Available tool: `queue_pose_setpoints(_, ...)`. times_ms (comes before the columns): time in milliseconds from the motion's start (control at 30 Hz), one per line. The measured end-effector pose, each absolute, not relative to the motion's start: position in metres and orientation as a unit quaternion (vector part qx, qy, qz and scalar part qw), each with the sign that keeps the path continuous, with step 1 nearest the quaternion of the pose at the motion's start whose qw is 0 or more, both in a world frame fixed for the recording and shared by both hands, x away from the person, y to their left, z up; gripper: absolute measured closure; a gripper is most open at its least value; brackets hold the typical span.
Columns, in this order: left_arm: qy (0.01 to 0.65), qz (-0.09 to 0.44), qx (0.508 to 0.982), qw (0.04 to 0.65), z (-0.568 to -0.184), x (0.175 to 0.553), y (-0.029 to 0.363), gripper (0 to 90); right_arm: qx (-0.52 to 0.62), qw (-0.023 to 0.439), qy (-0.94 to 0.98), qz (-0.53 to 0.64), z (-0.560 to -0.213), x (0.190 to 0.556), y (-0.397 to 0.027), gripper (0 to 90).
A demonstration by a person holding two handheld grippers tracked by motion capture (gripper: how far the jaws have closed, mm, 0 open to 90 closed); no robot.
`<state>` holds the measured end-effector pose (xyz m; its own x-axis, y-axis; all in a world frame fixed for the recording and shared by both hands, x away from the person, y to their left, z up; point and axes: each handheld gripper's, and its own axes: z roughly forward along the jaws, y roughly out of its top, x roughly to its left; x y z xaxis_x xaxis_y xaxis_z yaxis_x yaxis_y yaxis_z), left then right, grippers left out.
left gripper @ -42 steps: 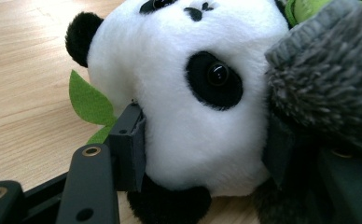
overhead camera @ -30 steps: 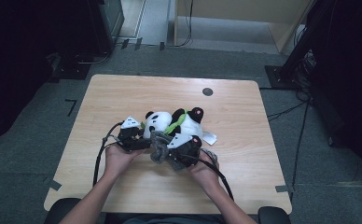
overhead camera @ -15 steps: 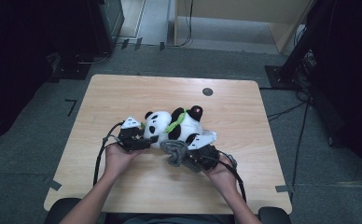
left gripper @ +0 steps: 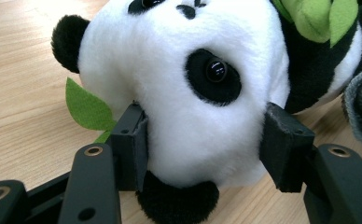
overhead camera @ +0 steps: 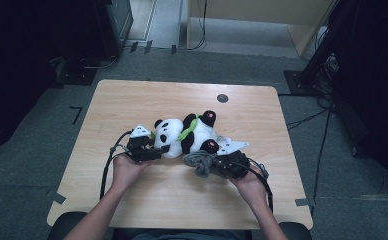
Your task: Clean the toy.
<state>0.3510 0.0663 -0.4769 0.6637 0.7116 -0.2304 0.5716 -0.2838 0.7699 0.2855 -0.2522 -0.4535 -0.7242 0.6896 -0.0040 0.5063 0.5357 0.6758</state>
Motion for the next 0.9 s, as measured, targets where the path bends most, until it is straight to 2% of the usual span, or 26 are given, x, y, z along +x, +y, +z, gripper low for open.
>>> queue_pose_setpoints(333,0.403,0.079,0.795,0.447,-0.478,0.351,0.067,41.2,0.384,0.141,0.851,0.328,-0.454,0.295,-0.274,80.7)
queue_pose_setpoints(900,0.404,0.085,0.792,0.449,-0.479,0.35,0.067,39.5,0.474,0.18,0.793,0.338,-0.444,0.326,-0.328,81.4)
